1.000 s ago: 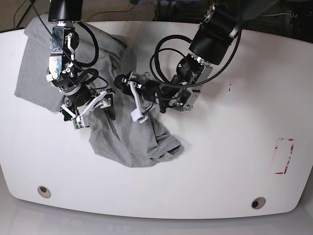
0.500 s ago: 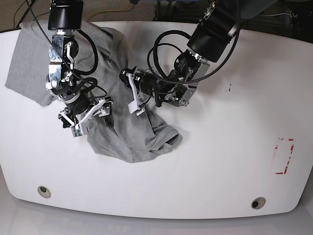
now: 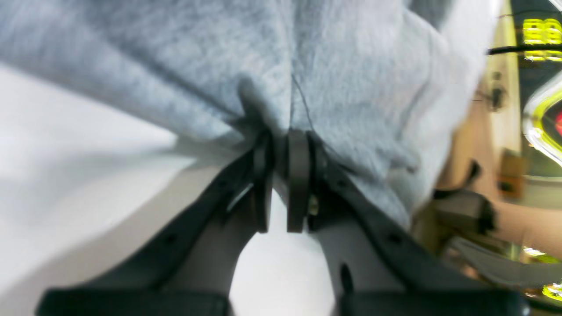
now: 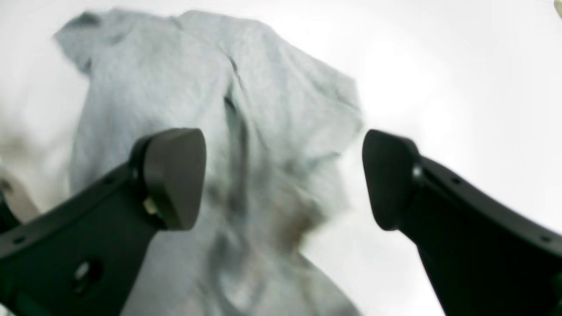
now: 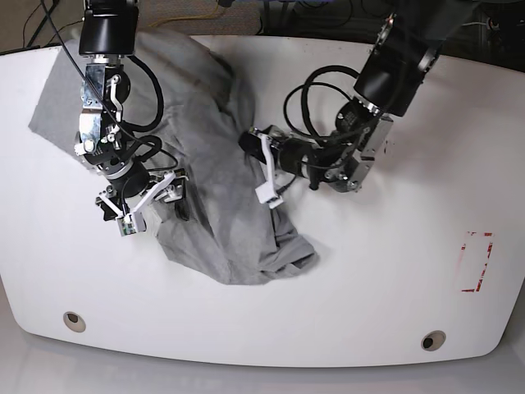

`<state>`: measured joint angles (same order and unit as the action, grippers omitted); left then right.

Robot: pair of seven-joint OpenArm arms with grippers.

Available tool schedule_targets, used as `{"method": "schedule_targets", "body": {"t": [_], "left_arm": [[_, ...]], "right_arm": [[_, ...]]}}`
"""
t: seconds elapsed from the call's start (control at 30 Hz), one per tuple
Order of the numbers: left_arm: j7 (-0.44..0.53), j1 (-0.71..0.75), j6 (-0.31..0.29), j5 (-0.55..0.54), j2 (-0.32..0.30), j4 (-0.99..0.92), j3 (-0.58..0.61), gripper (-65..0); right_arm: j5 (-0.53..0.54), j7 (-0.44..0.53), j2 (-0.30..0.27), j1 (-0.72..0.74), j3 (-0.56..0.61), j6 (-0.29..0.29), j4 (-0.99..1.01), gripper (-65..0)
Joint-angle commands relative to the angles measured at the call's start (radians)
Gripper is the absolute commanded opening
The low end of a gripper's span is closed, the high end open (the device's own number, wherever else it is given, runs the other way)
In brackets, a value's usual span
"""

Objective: Layout the t-shirt on the table in an organized manner, then fold the t-shirt properly
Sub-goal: 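Lift the shirt with both grippers and spread it lengthwise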

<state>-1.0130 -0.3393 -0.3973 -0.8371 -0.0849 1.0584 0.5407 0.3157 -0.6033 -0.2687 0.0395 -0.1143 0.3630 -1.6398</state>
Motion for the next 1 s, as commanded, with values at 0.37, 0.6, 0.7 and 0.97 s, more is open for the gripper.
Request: {"method": "schedule_targets", "body": {"t": [0.37,0.6,0.7,0.97], "left_arm": [[-0.089,-0.105,-0.202,0.112,-0.230,0.001,0.019,-60.7],[-0.094,-0.172,-0.269,0.111,-0.318,0.104,0.100,-60.7],[-0.094,-0.214,-0.271,0.111,-0.336,0.133,0.154,-60.7],[-0.089,-0.278,-0.301,0.111,-0.344,0.174,0.209,-60.7]], "right_arm": [[0.018,0.026,-0.007,0.059,0.005,0.001,0.043,-12.5],[0.012,0.026,0.030,0.110,0.006,0.003,0.094,-12.4],[0.012,0.026,0.042,0.144,0.006,0.003,0.140,-12.4],[0.009,0.029,0.087,0.296,0.006,0.009,0.365,-12.4]]}}
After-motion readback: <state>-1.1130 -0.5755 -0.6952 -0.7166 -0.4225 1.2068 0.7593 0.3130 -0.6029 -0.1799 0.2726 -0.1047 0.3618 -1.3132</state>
